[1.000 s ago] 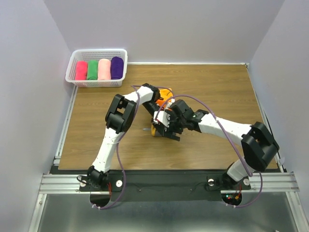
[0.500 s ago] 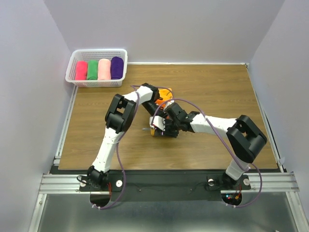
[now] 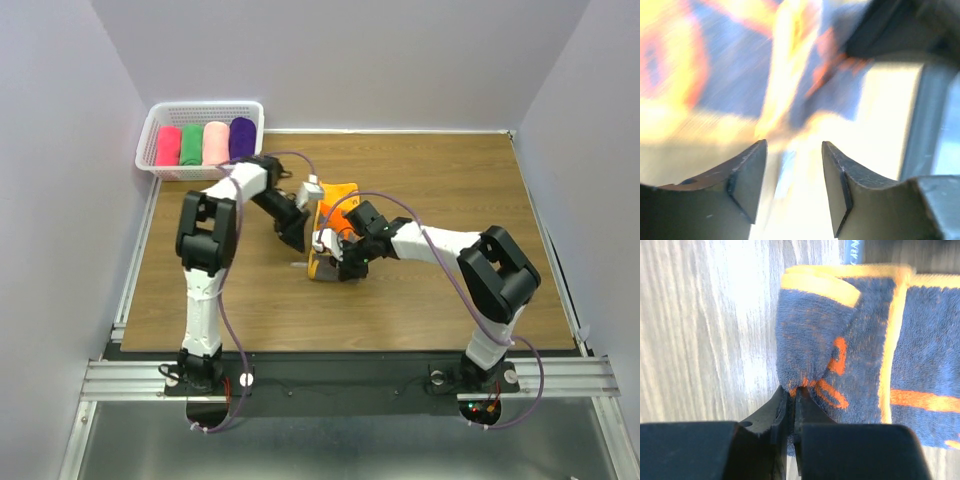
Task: Roll the towels
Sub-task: Roll the towel
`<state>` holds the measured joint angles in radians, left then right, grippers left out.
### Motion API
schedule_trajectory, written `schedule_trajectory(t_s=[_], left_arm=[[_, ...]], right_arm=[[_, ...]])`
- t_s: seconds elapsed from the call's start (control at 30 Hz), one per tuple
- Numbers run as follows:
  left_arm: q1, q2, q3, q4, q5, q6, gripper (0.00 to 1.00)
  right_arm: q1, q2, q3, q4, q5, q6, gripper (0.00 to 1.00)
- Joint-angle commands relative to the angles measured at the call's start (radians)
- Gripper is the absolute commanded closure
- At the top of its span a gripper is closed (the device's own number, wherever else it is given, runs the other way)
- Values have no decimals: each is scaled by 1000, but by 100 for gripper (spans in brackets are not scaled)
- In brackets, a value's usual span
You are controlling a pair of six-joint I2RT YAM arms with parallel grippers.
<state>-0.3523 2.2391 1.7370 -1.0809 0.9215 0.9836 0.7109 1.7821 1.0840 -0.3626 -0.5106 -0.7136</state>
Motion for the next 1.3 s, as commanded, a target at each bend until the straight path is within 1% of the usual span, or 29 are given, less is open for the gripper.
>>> schedule_trajectory(t_s=[0.0,0.03,0.07,0.1,0.13,0.17,0.2,0.23,0.27,0.3,0.33,0.37,0.4,0.43,0.5,0.53,0.57,0.6,0.63,0.67,0.7,0.73,0.8,0.83,0.93,1.07,1.13,1.17,1.27], left_arm=[[148,-160,-16,35,-66,46,39],[182,-224,-31,53,-61,41,39],[235,-266,-86,77,-53,24,37],[266,-313,-126,158,-49,6,34],[291,-425,-176,212,-49,-11,34],[326,-490,-232,272,-55,-28,32],[334,-557,-351,385,-82,-49,30],[335,-694,-416,442,-105,-59,28],[334,-767,-480,499,-130,-65,22],[332,-835,-605,585,-150,-59,17],[323,-966,-666,628,-165,-56,13],[303,-1028,-774,671,-188,-53,8],[238,-1085,-824,728,-249,-39,7],[199,-1180,-868,752,-283,-11,6],[103,-1255,-997,811,-366,9,5],[13,-1307,-1072,866,-412,12,5],[-37,-1325,-1073,901,-412,15,4],[-81,-1332,-1128,939,-438,30,1],[-179,-1331,-1149,966,-463,42,1],[-224,-1322,-1169,995,-493,47,1],[-265,-1308,-1191,1033,-542,68,1],[-352,-1276,-1203,1059,-570,72,1],[-420,-1235,-1203,1121,-615,73,1],[-480,-1184,-1200,1137,-630,72,1],[-553,-1091,-1177,1194,-691,61,1],[-608,-1026,-1157,1243,-713,67,1],[-629,-977,-1142,1248,-722,70,4],[-632,-958,-1128,1245,-724,72,8],[-637,-886,-1114,1259,-747,60,14]], right_arm=[[-40,49,71,-163,-156,37,99],[-48,56,82,-173,-173,51,99],[-54,68,102,-182,-193,66,99],[-70,76,111,-208,-244,94,99],[-76,85,120,-220,-268,107,99],[-82,106,129,-232,-293,123,99],[-91,118,148,-266,-314,140,99],[-91,131,160,-280,-345,150,99],[-96,143,168,-291,-361,164,99],[-102,172,186,-318,-400,184,98],[-108,183,195,-331,-428,195,98],[-116,195,201,-340,-454,207,98],[-125,215,217,-358,-497,224,96],[-131,227,224,-375,-515,223,95],[-142,252,244,-410,-546,215,93],[-149,276,263,-439,-565,207,92],[-156,290,275,-453,-577,207,92],[-163,306,289,-508,-585,169,91],[-166,335,304,-533,-604,157,91],[-171,352,327,-553,-612,149,91],[-177,364,338,-585,-624,141,89],[-179,390,353,-596,-631,141,89],[-189,413,370,-627,-649,141,87],[-192,427,378,-640,-667,132,87],[-200,467,410,-673,-681,129,86],[-205,508,445,-708,-686,129,84],[-208,533,468,-748,-700,103,83],[-208,542,481,-769,-704,85,83],[-209,571,511,-835,-717,39,82]])
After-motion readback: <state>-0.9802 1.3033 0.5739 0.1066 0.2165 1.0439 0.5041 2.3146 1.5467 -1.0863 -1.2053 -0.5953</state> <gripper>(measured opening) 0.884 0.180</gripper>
